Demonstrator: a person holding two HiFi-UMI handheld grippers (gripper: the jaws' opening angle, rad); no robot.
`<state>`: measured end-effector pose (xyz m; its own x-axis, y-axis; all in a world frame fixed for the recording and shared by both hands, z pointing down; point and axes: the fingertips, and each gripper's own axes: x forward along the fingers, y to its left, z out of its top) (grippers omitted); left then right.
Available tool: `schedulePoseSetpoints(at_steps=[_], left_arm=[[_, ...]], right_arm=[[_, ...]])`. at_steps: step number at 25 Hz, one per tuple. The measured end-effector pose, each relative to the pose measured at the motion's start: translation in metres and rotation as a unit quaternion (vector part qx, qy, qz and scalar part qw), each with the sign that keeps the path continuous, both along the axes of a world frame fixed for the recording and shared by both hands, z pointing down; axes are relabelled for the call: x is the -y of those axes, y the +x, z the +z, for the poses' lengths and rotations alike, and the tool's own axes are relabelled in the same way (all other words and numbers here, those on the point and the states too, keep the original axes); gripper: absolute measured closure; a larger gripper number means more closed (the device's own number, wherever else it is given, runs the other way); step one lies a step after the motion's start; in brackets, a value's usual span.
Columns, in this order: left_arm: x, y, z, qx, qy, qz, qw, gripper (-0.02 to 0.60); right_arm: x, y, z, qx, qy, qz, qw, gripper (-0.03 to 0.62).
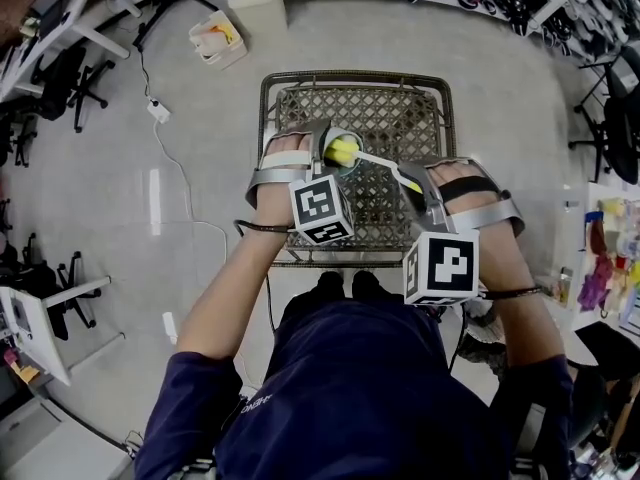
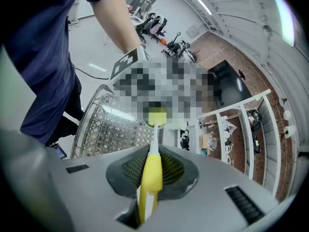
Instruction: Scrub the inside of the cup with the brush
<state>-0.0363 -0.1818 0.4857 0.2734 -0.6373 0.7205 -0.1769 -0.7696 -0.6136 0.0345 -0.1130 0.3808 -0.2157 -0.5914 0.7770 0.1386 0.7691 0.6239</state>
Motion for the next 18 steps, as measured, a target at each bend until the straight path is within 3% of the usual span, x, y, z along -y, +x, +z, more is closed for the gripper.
schedulePoseSetpoints(at_steps=[14,18], left_arm=[[0.003,-0.010,0.003,-0.002,-0.008,-0.037,0.9993,0.193],[0.003,-0.015,0.003,-0.032,-0.029,-0.062,0.9971,0.193]], right_arm=[[-0.021,0.027,-0.011,0.093,-0.018,0.030,0.995,0.565],[-0.026,0.037,-0.015,0.119,-0.015,0.039,0.992,0.565]])
